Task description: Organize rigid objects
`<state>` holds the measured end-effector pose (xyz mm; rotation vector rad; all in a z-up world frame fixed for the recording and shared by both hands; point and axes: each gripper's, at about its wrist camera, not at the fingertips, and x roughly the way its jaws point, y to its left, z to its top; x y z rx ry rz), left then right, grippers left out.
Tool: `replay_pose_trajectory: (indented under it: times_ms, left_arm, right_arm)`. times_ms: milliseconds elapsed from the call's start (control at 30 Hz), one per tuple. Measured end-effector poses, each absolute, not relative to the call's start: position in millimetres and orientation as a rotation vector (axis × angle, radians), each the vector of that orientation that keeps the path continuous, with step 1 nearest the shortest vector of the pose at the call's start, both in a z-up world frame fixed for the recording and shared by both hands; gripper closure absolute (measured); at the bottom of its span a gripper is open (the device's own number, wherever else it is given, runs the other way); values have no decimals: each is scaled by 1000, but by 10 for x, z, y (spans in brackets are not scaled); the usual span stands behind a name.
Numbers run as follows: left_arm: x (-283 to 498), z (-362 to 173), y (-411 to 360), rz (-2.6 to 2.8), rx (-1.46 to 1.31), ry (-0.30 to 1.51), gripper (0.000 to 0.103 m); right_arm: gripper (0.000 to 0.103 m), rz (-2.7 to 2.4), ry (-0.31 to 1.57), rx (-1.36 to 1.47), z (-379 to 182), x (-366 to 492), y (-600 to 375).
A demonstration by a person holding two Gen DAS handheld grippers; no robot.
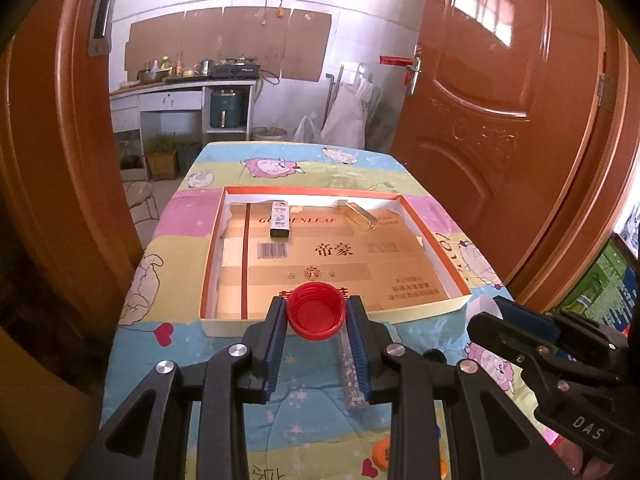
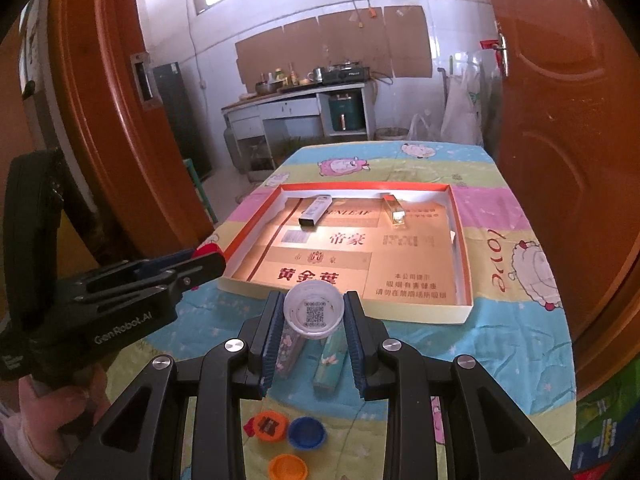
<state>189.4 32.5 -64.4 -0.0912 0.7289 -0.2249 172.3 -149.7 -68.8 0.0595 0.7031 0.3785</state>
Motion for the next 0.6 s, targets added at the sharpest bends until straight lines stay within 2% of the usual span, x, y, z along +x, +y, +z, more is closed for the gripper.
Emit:
replay_pose_trajectory:
  times_ms: [600]
  left_arm:
    - [2200, -747, 293, -177, -71, 766, 72]
  right_arm:
    - [72, 391, 732, 78, -795, 2060, -1528]
